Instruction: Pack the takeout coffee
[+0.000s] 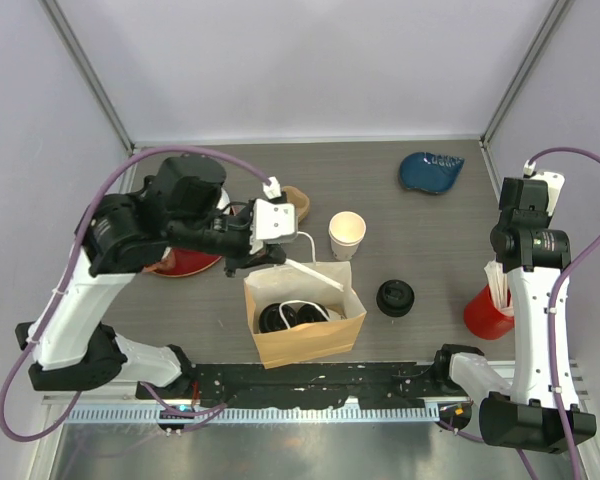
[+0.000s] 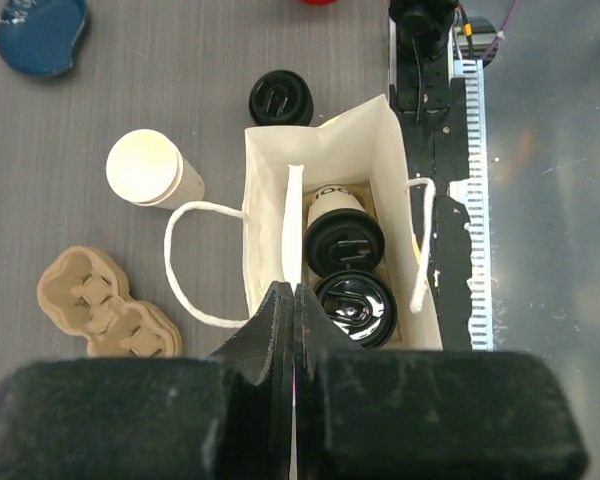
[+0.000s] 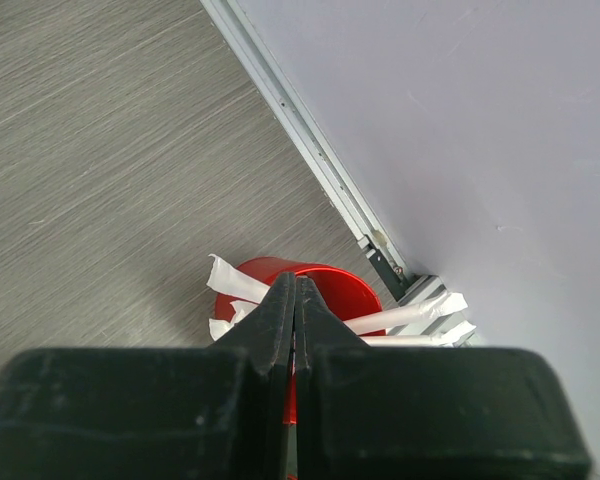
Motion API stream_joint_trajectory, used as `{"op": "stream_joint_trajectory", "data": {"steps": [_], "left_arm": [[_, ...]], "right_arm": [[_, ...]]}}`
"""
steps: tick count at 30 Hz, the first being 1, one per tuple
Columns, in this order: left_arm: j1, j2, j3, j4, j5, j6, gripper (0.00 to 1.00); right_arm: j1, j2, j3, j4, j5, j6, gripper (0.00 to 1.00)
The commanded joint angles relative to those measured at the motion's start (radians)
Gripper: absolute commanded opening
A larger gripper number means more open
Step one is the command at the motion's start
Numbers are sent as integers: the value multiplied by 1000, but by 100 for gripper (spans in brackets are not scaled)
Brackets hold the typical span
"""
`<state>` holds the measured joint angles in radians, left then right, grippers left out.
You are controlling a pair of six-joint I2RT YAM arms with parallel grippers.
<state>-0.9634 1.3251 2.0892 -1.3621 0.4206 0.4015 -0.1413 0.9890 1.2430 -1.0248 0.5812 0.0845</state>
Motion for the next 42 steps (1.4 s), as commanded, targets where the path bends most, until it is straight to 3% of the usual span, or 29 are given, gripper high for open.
{"op": "stream_joint_trajectory", "data": {"steps": [1, 2, 5, 8, 11, 22, 32, 38, 42], "left_arm": [[5, 49, 15, -244, -23, 17, 4], [5, 62, 22, -249, -38, 19, 25], [3, 88, 55, -247, -37, 30, 63], [5, 95, 100, -198, -23, 34, 76], [3, 117, 137, -147, -14, 27, 81], [5, 198, 259, -117, 46, 3, 82], [5, 201, 269, -84, 14, -46, 82], [5, 207, 273, -81, 15, -47, 82], [5, 204, 269, -83, 15, -44, 82]], "right_arm": [[-4, -3, 4, 35, 11, -3, 1], [-4, -3, 4, 35, 11, -3, 1], [-4, -3, 3, 37, 14, -3, 1], [-4, -3, 0, 35, 20, 1, 1], [-4, -9, -5, 35, 37, 3, 1], [-17, -13, -53, 66, 155, 77, 1], [-50, -23, -137, 132, 154, 63, 1], [-53, -46, -135, 131, 170, 60, 19], [-55, -41, -134, 126, 164, 63, 20]]}}
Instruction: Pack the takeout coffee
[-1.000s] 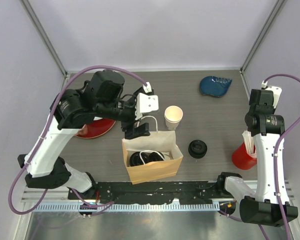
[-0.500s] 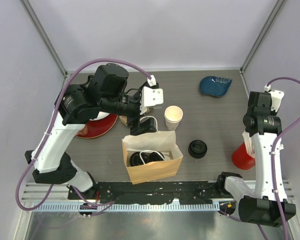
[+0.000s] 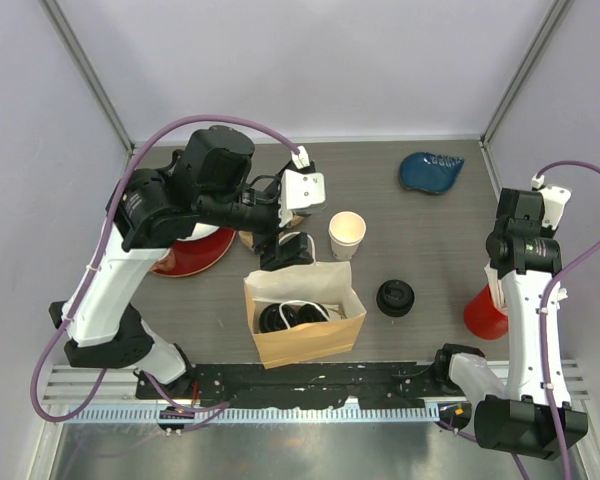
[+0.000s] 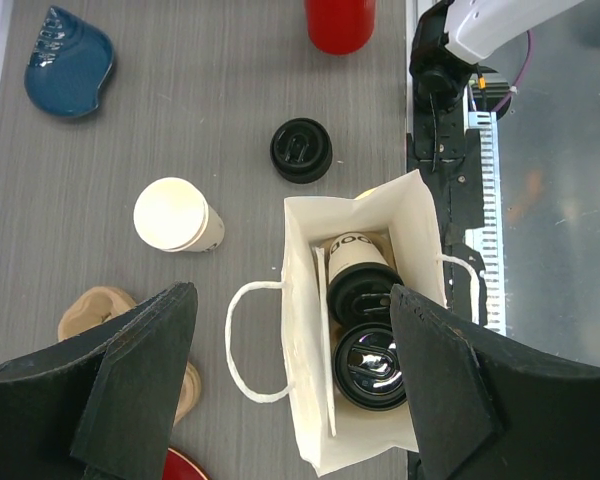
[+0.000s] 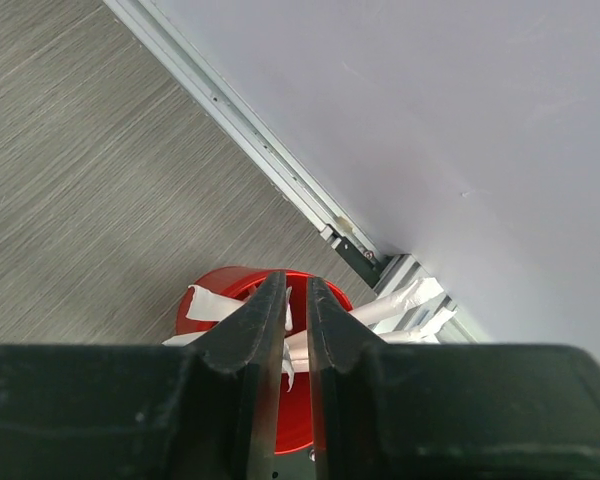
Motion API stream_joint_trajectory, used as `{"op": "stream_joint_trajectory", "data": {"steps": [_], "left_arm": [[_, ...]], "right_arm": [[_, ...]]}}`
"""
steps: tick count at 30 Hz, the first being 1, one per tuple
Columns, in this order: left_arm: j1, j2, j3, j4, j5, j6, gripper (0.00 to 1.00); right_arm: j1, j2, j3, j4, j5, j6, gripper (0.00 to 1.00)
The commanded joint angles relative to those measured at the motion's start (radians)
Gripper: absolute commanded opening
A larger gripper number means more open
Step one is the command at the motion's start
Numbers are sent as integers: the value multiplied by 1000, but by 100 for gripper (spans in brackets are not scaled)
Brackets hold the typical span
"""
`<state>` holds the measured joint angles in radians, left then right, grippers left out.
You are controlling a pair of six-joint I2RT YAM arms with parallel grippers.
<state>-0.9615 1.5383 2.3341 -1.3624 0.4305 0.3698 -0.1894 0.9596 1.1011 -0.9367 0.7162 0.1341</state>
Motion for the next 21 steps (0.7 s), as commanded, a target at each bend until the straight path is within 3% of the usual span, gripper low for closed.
{"op": "stream_joint_trajectory", "data": {"steps": [1, 4, 7, 14, 21], "left_arm": [[3, -10, 24, -81, 5, -11, 82], [3, -17, 21, -84, 2, -3, 82], [3, -23, 19, -87, 1, 6, 82], [3, -18, 30, -90, 4, 8, 82], [3, -12, 68, -92, 11, 0, 82]], "right_arm": [[-7, -10, 11, 33, 32, 15, 20], [-7, -10, 25, 13, 26, 18, 20], [-7, -5, 66, -36, -3, 36, 31], [-7, -24, 150, -115, -63, 78, 43], [-7, -19, 181, -212, -147, 105, 44]]}}
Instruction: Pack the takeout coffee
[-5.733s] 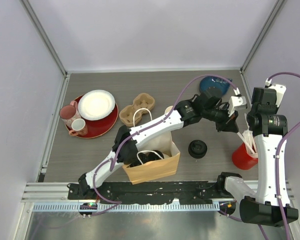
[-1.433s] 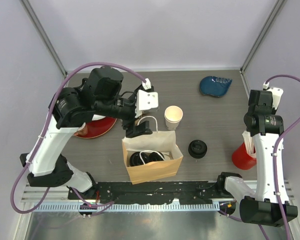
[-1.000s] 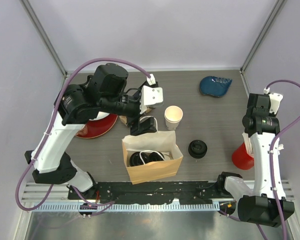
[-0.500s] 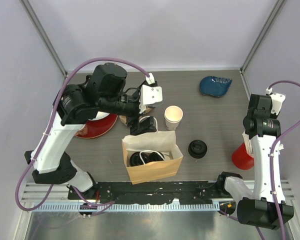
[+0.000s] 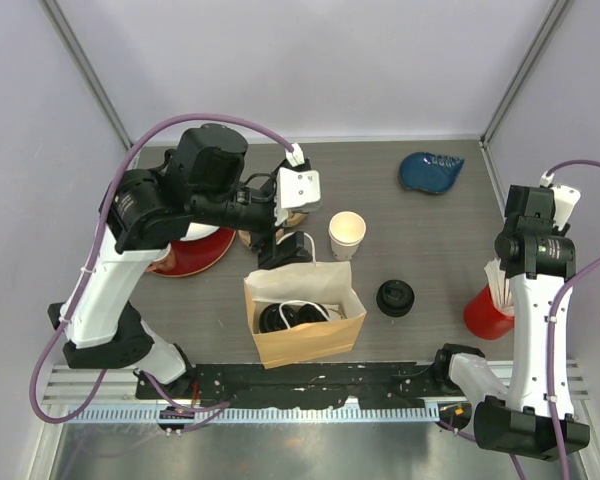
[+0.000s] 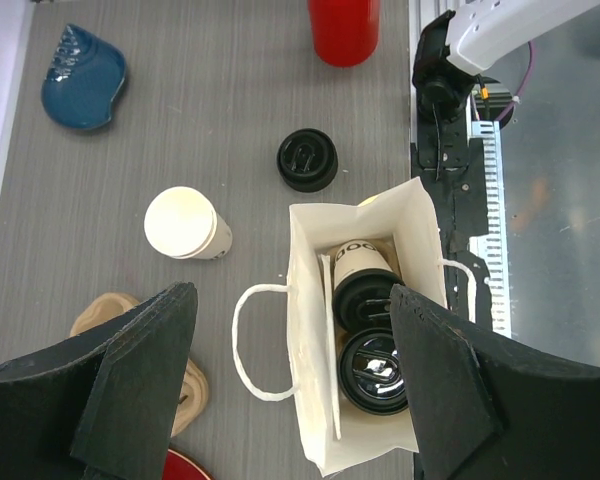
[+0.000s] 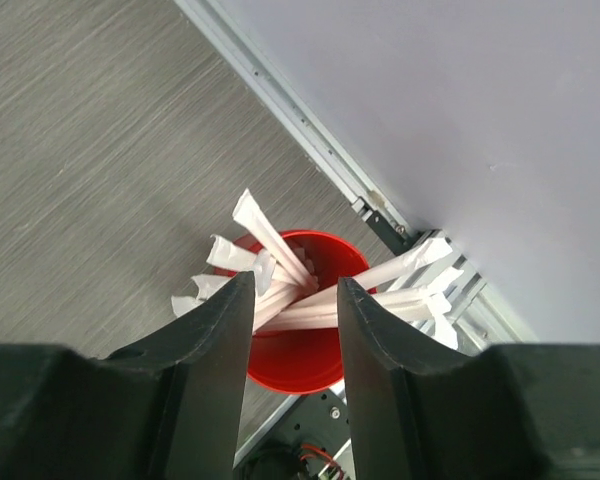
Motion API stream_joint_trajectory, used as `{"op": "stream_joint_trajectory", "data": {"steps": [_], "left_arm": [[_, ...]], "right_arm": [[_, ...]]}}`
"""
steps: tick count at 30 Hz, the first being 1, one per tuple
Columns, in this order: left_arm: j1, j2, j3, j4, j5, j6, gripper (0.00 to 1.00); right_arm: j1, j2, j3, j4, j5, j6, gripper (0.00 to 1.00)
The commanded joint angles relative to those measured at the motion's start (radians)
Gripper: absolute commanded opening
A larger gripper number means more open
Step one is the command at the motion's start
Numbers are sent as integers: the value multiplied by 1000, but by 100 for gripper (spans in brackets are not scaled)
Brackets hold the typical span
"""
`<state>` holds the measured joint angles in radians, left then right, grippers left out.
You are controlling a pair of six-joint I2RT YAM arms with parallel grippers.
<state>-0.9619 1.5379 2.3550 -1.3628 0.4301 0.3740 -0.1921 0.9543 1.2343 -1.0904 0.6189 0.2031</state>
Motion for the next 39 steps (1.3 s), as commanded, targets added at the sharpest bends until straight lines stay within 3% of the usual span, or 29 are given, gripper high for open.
{"op": "stream_joint_trajectory", "data": {"steps": [1, 12, 19, 29, 32, 39], "left_arm": [[3, -12, 46, -90, 13, -6, 82], [2, -7, 66, -78, 12, -18, 82], [3, -7, 61, -82, 2, -9, 82], [3, -10, 61, -93, 7, 3, 82], [3, -13, 61, -93, 7, 3, 82], [3, -10, 59, -102, 13, 11, 82]], "right_arm": [[-4, -17, 63, -65, -60, 39, 46], [-4, 40, 28, -28, -73, 16, 43], [-4, 51, 17, 15, -59, 2, 29], [-4, 78, -22, 43, -31, -13, 29], [-4, 80, -19, 46, -27, -16, 18], [-4, 61, 8, 31, -21, -14, 5]]}}
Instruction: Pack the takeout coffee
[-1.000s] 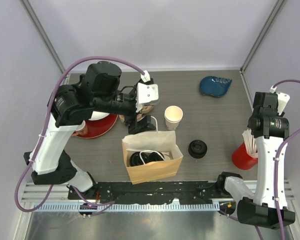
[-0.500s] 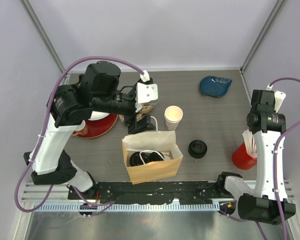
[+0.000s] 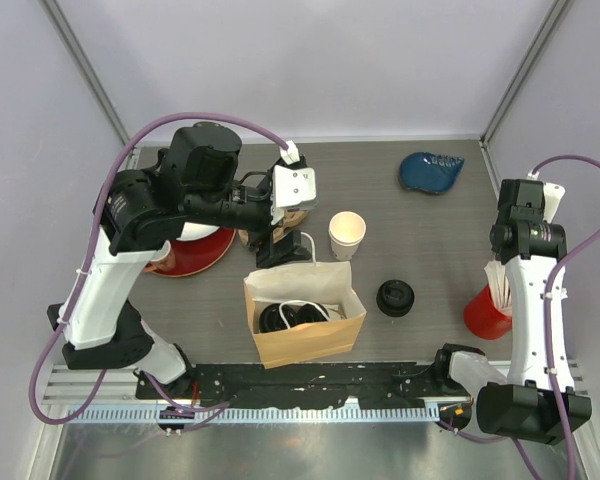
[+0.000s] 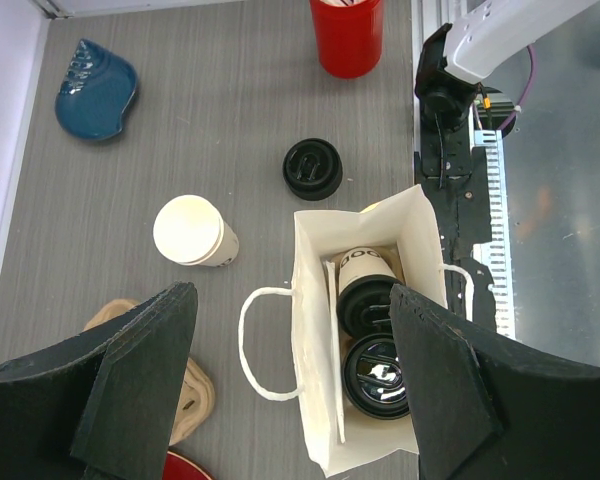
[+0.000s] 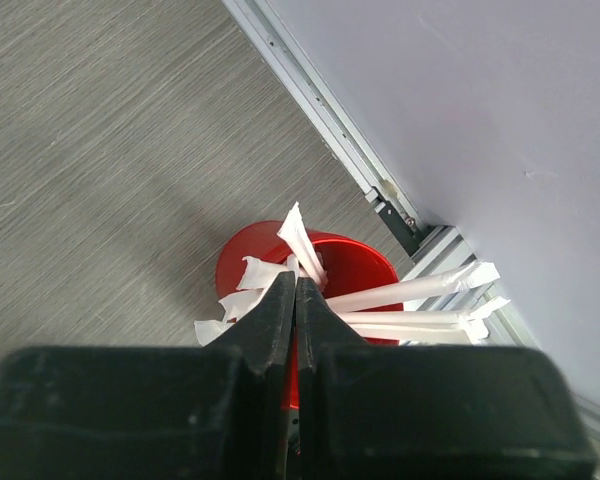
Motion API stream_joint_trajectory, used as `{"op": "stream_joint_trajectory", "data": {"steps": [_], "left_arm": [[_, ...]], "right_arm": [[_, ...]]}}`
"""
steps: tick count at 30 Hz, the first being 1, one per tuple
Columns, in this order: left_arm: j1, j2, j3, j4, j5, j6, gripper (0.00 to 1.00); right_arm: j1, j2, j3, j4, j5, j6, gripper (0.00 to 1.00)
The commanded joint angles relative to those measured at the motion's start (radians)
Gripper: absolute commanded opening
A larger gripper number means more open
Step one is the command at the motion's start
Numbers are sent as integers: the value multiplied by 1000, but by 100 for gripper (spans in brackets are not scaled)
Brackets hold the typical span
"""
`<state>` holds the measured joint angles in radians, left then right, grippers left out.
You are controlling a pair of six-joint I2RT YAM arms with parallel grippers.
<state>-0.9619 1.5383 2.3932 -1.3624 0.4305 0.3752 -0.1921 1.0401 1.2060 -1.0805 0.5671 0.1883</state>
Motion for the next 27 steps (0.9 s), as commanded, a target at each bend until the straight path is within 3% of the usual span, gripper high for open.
{"op": "stream_joint_trajectory", "data": {"steps": [1, 2, 27], "left_arm": [[3, -10, 20, -103, 16, 11, 82], [3, -12, 20, -104, 16, 13, 82], [2, -20, 23, -115, 22, 34, 82]], "right_arm": [[-4, -28, 40, 19, 33, 0, 4], [-4, -29, 44, 11, 33, 0, 1], [-4, -71, 331, -176, -27, 17, 1]]}}
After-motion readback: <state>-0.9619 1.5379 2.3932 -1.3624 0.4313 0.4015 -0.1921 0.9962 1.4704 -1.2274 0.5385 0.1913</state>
